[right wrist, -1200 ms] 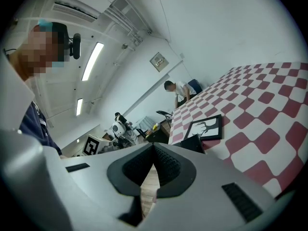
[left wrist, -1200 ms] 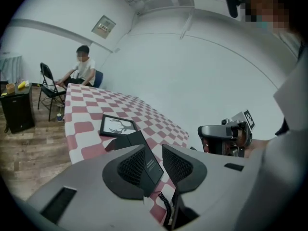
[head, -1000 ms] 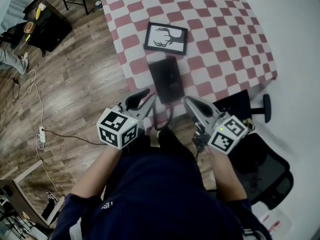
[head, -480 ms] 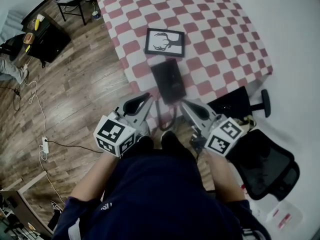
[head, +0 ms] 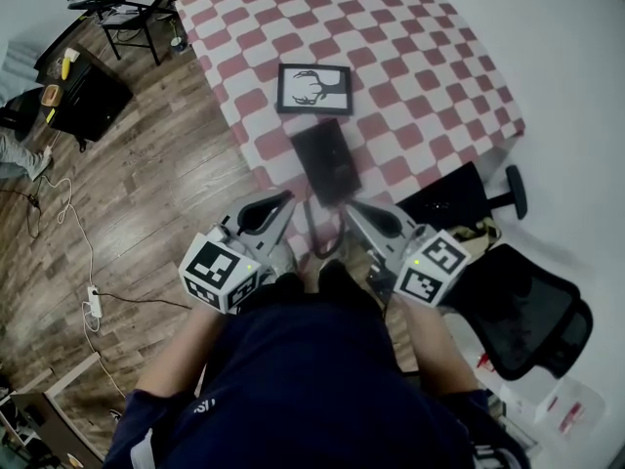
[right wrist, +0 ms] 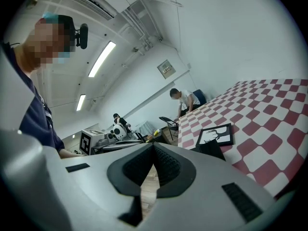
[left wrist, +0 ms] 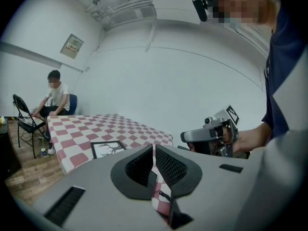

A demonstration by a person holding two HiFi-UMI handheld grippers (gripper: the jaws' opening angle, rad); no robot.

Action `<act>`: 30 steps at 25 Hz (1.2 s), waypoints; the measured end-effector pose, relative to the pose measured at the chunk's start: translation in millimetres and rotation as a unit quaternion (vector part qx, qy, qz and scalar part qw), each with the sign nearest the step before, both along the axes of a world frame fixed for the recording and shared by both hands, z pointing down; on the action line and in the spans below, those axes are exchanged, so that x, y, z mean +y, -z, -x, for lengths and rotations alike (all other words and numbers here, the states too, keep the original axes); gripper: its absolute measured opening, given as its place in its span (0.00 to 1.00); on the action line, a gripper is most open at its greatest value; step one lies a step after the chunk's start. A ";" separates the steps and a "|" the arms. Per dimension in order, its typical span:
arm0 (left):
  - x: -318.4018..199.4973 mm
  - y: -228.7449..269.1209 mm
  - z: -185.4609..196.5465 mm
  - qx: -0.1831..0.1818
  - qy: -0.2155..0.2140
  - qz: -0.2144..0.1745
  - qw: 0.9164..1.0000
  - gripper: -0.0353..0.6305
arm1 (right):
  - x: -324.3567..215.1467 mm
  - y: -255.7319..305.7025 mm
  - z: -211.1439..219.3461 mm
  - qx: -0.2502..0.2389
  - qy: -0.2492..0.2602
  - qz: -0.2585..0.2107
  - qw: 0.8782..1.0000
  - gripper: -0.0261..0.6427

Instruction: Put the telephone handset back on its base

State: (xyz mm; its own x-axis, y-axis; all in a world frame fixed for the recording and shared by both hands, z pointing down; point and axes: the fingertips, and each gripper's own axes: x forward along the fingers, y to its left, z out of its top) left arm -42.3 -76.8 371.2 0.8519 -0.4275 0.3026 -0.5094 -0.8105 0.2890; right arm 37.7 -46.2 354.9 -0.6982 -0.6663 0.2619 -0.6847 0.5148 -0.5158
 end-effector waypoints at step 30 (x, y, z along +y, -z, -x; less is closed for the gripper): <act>-6.3 -7.4 -22.0 -0.004 0.004 0.003 1.000 0.12 | -6.9 -5.8 -11.6 0.013 0.019 0.000 1.000 0.06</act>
